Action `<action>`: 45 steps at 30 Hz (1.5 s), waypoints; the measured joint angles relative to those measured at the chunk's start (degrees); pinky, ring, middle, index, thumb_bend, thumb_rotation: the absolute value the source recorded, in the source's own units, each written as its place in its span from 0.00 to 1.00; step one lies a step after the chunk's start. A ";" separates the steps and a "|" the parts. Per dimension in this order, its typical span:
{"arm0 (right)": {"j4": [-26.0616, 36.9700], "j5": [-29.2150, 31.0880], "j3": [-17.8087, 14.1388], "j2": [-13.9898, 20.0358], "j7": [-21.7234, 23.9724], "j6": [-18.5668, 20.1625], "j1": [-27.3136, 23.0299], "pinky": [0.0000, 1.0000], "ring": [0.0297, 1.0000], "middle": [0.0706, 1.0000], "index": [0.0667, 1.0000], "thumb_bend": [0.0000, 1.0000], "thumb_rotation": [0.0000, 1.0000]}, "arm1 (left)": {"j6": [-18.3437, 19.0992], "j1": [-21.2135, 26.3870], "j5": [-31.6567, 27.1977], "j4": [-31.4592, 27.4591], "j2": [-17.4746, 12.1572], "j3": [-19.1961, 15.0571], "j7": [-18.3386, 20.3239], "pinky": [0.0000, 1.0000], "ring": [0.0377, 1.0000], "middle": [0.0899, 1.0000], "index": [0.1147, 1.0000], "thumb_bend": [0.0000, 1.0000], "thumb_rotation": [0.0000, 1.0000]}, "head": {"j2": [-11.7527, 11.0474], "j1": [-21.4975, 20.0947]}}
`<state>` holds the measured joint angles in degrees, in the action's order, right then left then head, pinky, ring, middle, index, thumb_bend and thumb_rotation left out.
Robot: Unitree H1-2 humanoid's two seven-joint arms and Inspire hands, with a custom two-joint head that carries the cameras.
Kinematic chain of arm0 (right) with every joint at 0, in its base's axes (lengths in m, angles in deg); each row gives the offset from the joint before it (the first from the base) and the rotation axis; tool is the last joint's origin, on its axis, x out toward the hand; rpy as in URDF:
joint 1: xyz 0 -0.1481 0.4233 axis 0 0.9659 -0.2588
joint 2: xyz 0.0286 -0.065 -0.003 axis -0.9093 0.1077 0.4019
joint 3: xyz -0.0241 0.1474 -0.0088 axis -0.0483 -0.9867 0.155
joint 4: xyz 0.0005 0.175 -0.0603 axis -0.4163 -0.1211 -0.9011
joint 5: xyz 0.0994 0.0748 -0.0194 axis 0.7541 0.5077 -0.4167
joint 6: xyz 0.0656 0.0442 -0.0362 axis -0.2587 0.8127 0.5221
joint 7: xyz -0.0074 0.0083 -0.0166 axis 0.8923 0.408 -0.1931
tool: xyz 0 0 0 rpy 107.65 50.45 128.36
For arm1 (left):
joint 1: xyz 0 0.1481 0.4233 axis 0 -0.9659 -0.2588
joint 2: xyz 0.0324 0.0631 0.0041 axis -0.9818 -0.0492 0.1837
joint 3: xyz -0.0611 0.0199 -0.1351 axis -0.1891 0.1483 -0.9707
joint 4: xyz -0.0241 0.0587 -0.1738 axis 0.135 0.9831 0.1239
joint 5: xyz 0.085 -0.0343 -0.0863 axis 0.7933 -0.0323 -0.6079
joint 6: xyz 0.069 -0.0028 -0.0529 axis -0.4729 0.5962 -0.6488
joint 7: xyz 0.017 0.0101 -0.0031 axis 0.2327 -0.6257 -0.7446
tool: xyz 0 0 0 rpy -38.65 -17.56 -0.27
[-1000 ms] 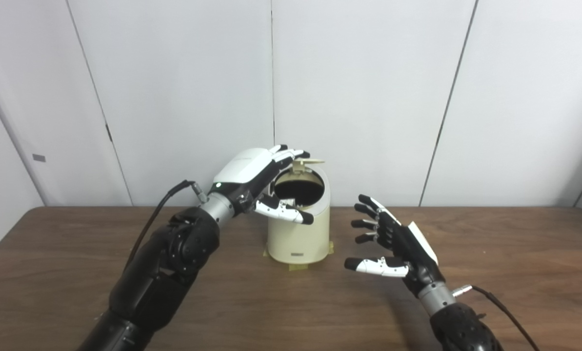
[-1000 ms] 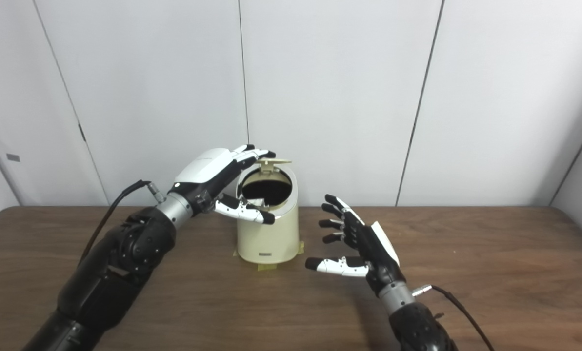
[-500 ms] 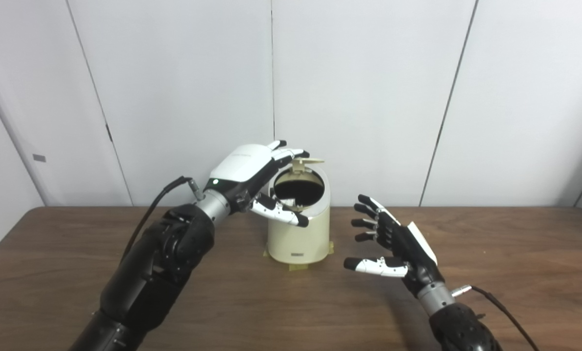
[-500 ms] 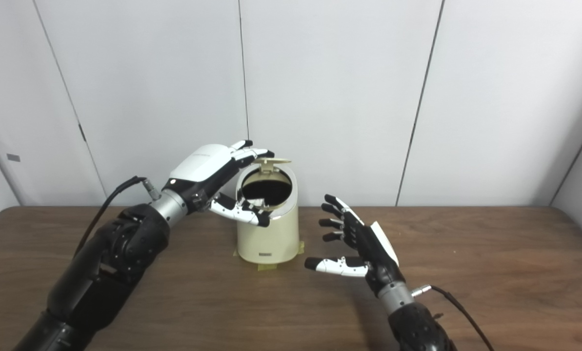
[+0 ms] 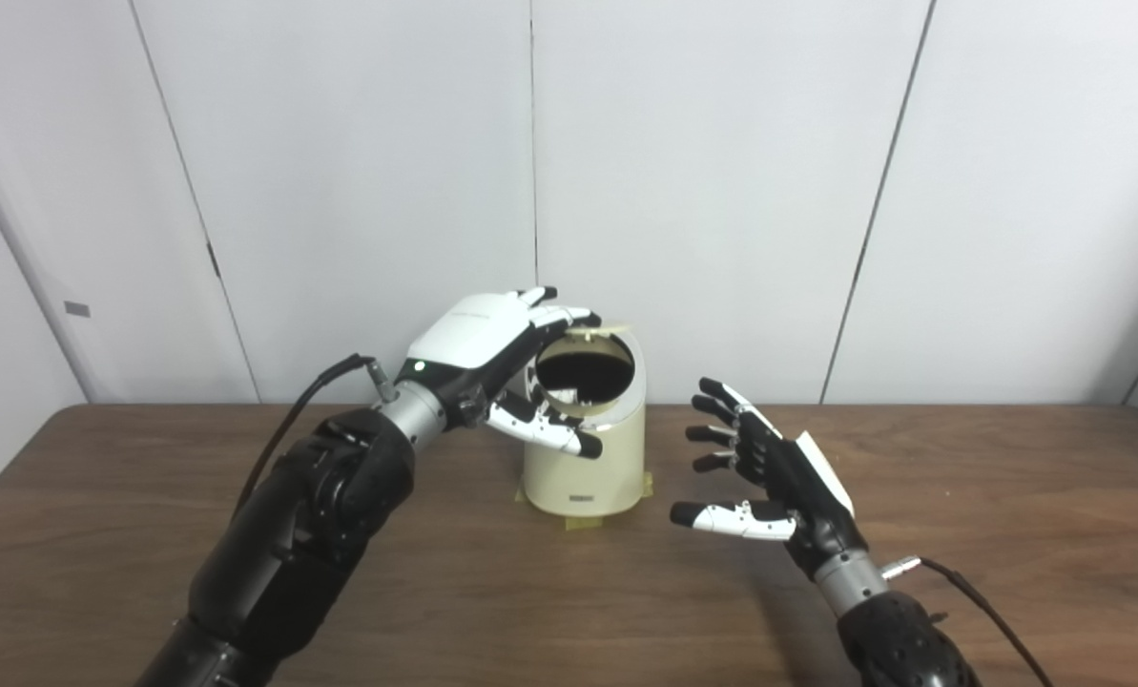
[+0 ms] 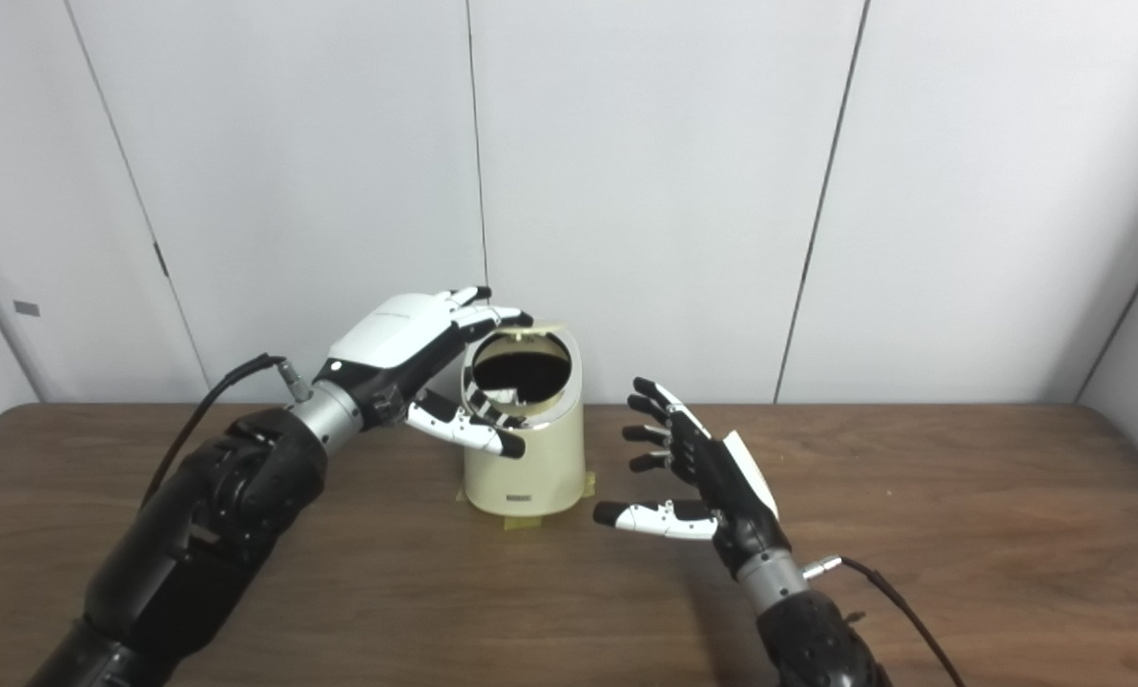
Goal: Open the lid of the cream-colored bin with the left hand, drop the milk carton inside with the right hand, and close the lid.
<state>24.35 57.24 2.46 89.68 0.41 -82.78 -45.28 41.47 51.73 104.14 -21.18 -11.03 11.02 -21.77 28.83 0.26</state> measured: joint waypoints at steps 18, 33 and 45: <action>1.05 0.15 -0.23 -0.58 0.00 0.75 0.31 0.67 0.80 0.89 0.91 0.90 0.29 | -1.09 -1.22 0.39 -0.63 -0.24 0.11 2.35 1.00 1.00 0.84 0.84 0.93 0.43 | 0.79 -0.26; 1.26 0.18 -0.27 -0.57 0.01 0.87 0.95 0.68 0.81 0.90 0.92 0.89 0.29 | -2.33 -2.29 5.13 -1.88 -1.28 2.86 2.43 1.00 1.00 0.84 0.83 0.92 0.44 | 1.32 -0.53; 1.78 0.17 -0.48 -0.56 0.01 1.68 1.04 0.69 0.80 0.89 0.92 0.91 0.30 | -1.37 -2.25 13.58 -3.08 -1.63 5.82 3.99 1.00 1.00 0.79 0.79 0.96 0.45 | 1.84 -0.62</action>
<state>26.13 57.42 1.98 89.12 0.41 -81.10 -44.25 40.10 49.48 117.72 -24.26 -12.66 16.84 -17.78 30.67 -0.35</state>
